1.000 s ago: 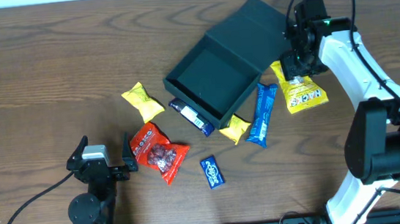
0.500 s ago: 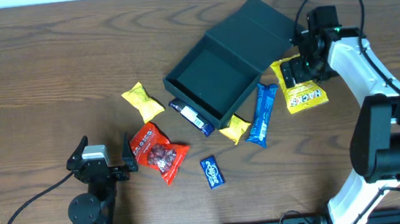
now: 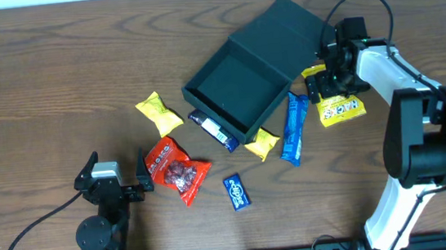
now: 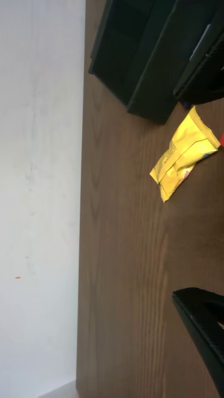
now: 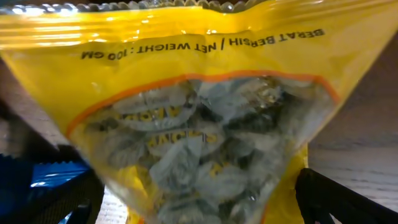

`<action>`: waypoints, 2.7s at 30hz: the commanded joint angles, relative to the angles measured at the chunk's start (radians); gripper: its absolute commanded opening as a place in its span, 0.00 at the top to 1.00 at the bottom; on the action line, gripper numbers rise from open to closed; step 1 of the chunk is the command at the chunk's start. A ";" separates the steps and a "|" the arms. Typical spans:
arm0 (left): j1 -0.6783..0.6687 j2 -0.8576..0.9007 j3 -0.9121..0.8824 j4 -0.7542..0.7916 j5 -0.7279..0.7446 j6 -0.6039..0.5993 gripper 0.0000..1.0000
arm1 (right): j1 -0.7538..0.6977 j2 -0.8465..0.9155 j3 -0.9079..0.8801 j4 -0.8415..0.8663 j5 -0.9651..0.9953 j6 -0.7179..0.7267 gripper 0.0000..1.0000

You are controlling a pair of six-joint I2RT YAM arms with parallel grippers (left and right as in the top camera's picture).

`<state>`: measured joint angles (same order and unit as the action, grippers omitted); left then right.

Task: Pack container
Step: 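Lower right gripper and grasp the yellow HACKS bag top edge, then carry the yellow bag left and lower it into the box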

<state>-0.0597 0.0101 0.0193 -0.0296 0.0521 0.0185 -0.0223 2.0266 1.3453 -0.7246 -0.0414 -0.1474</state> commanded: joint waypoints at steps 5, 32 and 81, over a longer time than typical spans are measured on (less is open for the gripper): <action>0.005 -0.006 -0.015 -0.045 -0.019 -0.011 0.05 | 0.004 0.023 -0.008 0.018 -0.016 -0.014 0.12; 0.005 -0.006 -0.015 -0.045 -0.019 -0.011 0.05 | 0.043 -0.078 -0.007 -0.029 -0.019 0.013 0.66; 0.005 -0.006 -0.015 -0.045 -0.019 -0.011 0.05 | 0.262 -0.290 0.183 -0.186 -0.237 0.064 0.79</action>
<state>-0.0597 0.0101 0.0193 -0.0296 0.0521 0.0185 0.2184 1.6966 1.4723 -0.9104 -0.2035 -0.0952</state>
